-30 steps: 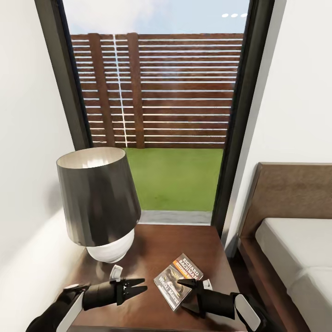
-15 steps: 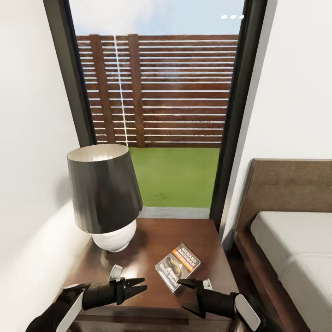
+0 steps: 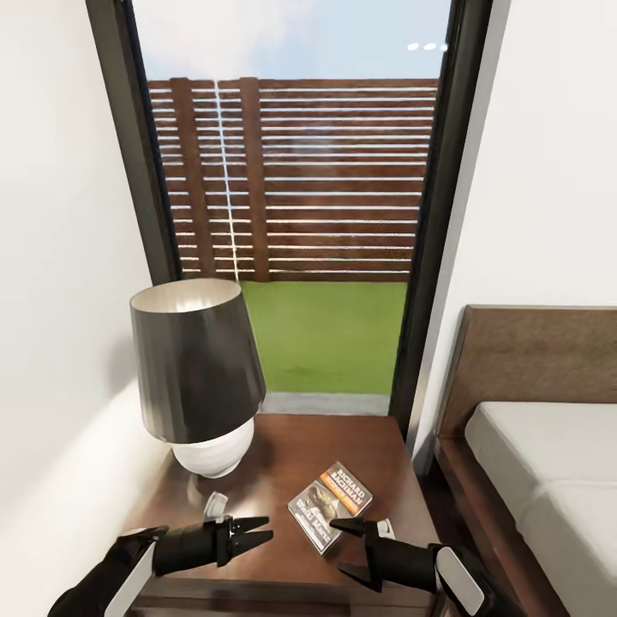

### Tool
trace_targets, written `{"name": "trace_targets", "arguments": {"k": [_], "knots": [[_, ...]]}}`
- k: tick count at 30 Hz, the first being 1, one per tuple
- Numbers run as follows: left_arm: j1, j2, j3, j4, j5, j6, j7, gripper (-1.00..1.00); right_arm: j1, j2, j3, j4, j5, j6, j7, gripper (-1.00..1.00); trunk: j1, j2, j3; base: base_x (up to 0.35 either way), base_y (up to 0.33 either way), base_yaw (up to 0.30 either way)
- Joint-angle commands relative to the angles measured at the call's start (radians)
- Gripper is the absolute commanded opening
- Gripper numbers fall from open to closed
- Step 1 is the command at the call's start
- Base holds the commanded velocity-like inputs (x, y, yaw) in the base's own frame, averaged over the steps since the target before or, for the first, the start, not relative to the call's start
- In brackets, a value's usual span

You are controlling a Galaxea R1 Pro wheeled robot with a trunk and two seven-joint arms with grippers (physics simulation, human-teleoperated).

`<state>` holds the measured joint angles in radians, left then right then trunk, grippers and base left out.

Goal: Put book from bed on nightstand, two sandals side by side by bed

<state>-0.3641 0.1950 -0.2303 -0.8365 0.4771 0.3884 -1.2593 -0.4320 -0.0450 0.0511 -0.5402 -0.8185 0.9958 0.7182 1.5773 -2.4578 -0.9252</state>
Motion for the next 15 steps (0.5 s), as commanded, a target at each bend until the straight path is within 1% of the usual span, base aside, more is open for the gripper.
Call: {"name": "trace_targets", "arguments": {"k": [1,8,15], "knots": [[-0.001,0.001,-0.004,0.000,0.009,0.010,0.001,1.00,-0.001,-0.001,0.004,0.000,0.002,0.000,0.006,1.00,-0.004,0.007,0.002,0.000,0.000,0.000],[-0.001,-0.011,-0.004,0.000,0.008,0.011,0.014,1.00,-0.001,-0.001,0.004,-0.002,0.004,-0.001,0.005,1.00,-0.031,0.056,0.024,0.000,0.000,0.000],[0.000,-0.011,-0.006,0.000,0.009,0.016,0.011,1.00,-0.001,-0.002,0.003,-0.012,0.005,-0.002,0.010,1.00,-0.058,0.105,0.046,0.000,0.000,0.000]]}}
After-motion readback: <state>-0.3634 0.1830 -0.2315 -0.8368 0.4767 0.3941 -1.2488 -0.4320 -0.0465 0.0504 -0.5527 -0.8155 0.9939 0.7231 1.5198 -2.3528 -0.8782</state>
